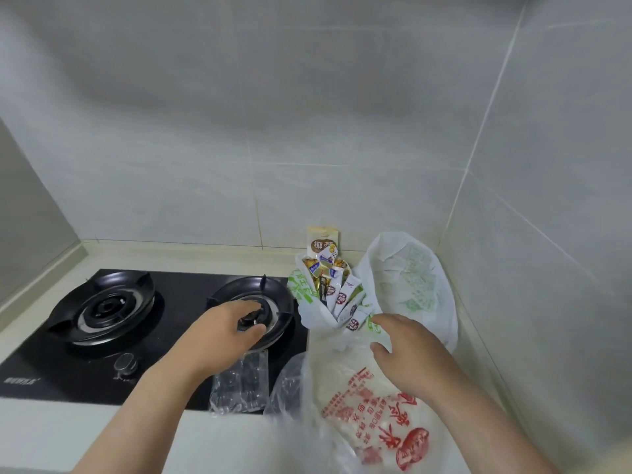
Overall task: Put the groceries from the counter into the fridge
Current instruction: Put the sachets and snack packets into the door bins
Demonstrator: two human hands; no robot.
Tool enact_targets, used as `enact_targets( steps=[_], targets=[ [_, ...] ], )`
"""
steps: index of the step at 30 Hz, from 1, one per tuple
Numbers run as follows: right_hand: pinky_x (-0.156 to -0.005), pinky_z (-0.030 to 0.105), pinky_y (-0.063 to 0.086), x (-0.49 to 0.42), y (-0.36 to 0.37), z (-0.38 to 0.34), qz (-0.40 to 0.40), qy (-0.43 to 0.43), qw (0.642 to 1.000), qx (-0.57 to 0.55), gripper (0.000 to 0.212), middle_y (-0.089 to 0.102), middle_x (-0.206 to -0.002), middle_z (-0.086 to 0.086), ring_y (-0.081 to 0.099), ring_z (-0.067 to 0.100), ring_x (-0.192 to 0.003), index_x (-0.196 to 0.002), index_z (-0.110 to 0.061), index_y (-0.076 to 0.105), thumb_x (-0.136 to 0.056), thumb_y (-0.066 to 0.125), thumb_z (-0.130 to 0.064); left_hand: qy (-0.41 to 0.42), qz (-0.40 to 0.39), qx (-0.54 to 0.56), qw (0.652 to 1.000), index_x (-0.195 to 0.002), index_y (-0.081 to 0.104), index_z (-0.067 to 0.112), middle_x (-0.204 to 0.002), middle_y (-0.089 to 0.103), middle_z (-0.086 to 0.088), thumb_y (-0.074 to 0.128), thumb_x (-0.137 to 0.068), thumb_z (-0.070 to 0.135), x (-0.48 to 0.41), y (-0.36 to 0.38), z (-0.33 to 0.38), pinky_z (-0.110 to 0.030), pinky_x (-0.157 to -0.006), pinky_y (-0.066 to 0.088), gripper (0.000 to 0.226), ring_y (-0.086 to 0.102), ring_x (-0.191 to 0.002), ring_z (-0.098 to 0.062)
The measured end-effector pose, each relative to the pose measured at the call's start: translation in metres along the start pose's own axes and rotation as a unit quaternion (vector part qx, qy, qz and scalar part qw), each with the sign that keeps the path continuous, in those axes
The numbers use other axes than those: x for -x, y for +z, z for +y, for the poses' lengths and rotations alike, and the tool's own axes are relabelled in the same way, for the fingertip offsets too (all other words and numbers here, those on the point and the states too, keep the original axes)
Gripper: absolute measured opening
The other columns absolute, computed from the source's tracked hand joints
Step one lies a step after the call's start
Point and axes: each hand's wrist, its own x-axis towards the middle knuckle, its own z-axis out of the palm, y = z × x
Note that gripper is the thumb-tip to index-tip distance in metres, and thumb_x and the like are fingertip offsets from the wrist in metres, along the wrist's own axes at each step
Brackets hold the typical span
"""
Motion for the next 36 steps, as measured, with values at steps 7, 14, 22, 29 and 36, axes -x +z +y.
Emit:
enact_targets(
  steps=[7, 14, 22, 29, 36],
  targets=[
    [-0.104, 0.03, 0.042, -0.065, 0.012, 0.002, -0.03, 0.044, 0.999, -0.002, 0.05, 0.045, -0.148, -0.009, 0.045, 0.014, -0.133, -0.147, -0.03, 0.039, -0.099, 0.049, -0.036, 0.016, -0.022, 0.019, 0.999, -0.127, 0.06, 0.028, -0.11, 0.063, 0.013, 0.058, -0.096, 0.033, -0.07, 0.003, -0.023, -0.027, -0.084, 0.046, 0.032, 0.055, -0.095, -0.006],
    [-0.104, 0.03, 0.04, -0.115, 0.029, 0.009, -0.062, 0.083, 0.994, 0.012, 0.052, 0.043, -0.151, -0.006, 0.044, 0.017, -0.135, -0.149, -0.026, 0.037, -0.099, 0.048, -0.035, 0.033, -0.07, 0.003, 0.997, -0.134, 0.057, 0.026, -0.121, 0.066, 0.007, 0.06, -0.093, 0.034, -0.141, 0.02, -0.05, -0.027, -0.089, 0.048, 0.042, 0.062, -0.107, -0.011],
    [-0.098, 0.036, 0.046, -0.153, 0.042, 0.033, -0.081, 0.12, 0.989, 0.037, 0.048, 0.052, -0.141, 0.002, 0.051, 0.022, -0.126, -0.145, -0.023, 0.044, -0.098, 0.047, -0.031, 0.072, -0.132, -0.01, 0.989, -0.134, 0.058, 0.023, -0.119, 0.068, 0.003, 0.064, -0.091, 0.031, -0.206, 0.053, -0.052, -0.032, -0.093, 0.048, 0.044, 0.064, -0.106, -0.014],
    [-0.069, 0.032, 0.04, -0.188, 0.063, 0.053, -0.091, 0.122, 0.988, 0.036, 0.023, 0.062, -0.102, 0.005, 0.058, 0.027, -0.098, -0.11, -0.013, 0.06, -0.093, 0.052, -0.025, 0.086, -0.182, -0.036, 0.979, -0.132, 0.06, 0.02, -0.121, 0.067, -0.005, 0.063, -0.091, 0.03, -0.253, 0.093, -0.041, -0.027, -0.082, 0.046, 0.042, 0.064, -0.106, -0.024],
    [-0.074, 0.035, 0.045, -0.211, 0.087, 0.046, 0.006, 0.032, 0.99, 0.139, 0.002, 0.06, -0.082, 0.005, 0.055, 0.029, -0.086, -0.077, -0.013, 0.061, -0.077, 0.063, -0.014, 0.113, -0.195, -0.036, 0.974, -0.114, 0.066, 0.011, -0.104, 0.067, -0.005, 0.059, -0.093, 0.028, -0.291, 0.133, -0.003, -0.03, -0.081, 0.047, 0.027, 0.06, -0.102, -0.027]
  ],
)
